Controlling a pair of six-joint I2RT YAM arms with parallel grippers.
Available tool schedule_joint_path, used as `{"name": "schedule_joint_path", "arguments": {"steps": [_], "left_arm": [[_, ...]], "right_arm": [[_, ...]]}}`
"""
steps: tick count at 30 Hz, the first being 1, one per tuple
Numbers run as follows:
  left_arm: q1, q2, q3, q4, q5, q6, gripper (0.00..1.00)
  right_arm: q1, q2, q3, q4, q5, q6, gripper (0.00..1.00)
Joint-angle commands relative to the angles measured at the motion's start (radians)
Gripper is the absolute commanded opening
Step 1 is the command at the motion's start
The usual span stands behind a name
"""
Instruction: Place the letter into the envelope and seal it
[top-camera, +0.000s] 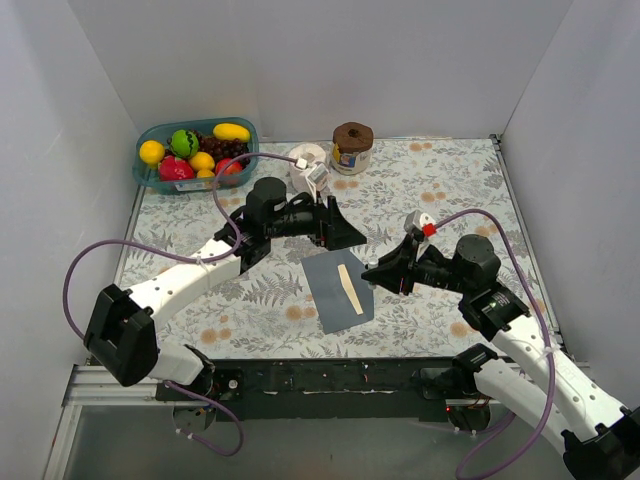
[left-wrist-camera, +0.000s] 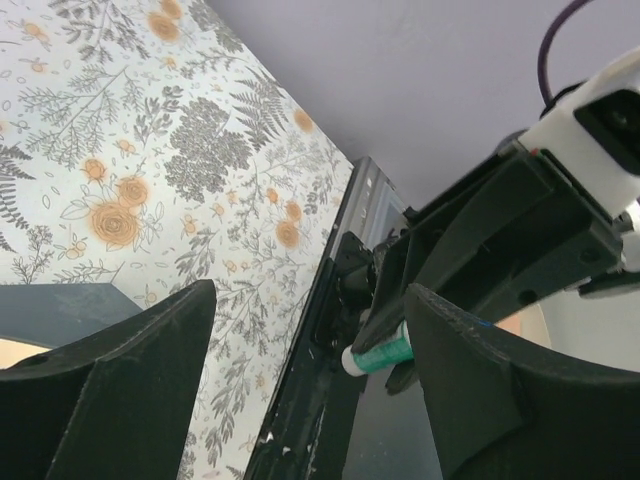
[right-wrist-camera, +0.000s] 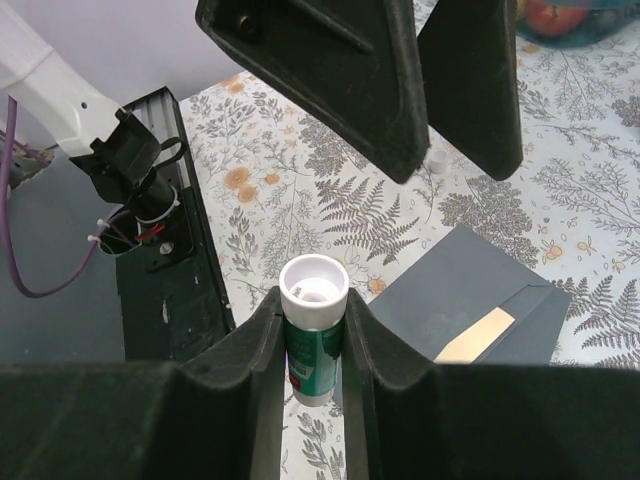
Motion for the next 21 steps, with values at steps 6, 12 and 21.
{"name": "schedule_joint_path", "arguments": {"steps": [6, 12, 21], "left_arm": [[-0.139, 0.058, 0.188, -0.268, -0.296, 0.112, 0.73], [-0.22, 0.094, 0.225, -0.347, -0.353, 0.167, 0.72], [-0.257, 0.08, 0.268, -0.459, -0.426, 0.218, 0.72]], "right_arm": [[0.002, 0.032, 0.06, -0.031, 0.051, -0.002, 0.01], [0.003, 0.025, 0.059, -0.048, 0.086, -0.005, 0.01], [0.003, 0.015, 0.055, -0.069, 0.15, -0.028, 0.01]]}}
